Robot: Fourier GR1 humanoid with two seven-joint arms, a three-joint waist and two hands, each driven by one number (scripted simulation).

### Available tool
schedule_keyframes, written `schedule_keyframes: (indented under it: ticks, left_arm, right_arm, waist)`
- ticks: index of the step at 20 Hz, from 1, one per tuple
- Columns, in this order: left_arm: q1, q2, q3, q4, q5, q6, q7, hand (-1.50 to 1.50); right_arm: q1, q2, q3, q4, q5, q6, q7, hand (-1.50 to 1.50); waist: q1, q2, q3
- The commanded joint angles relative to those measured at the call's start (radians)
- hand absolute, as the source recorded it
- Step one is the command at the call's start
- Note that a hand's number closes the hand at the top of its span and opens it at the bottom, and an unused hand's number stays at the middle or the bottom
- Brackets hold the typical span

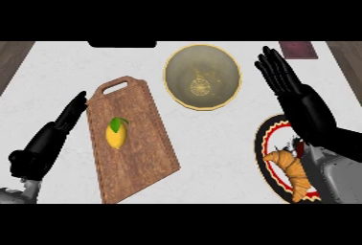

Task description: Pick the can from the plate and place it in the bowl

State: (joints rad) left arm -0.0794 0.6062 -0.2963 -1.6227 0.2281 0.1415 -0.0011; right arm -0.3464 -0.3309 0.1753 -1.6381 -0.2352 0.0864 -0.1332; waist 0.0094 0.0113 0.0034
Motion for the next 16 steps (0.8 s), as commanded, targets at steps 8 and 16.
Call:
schedule_keyframes:
  ticks: [8,16]
  left_arm:
    - [0.013,-0.045,0.149,0.049,0.036,0.142,0.038,0.0]
    - [-0.048,-0.092,0.18,0.08,0.031,0.192,0.072,0.0]
  right_arm:
    - [-0.017,-0.554,-0.186,0.036,0.201,0.355,-0.085,-1.5]
    - [0.39,-0.604,-0.374,0.331,0.291,0.386,-0.744,-1.5]
  waist:
    - [-0.047,-0.01,-0.012]
    - [-0.045,-0.01,0.0]
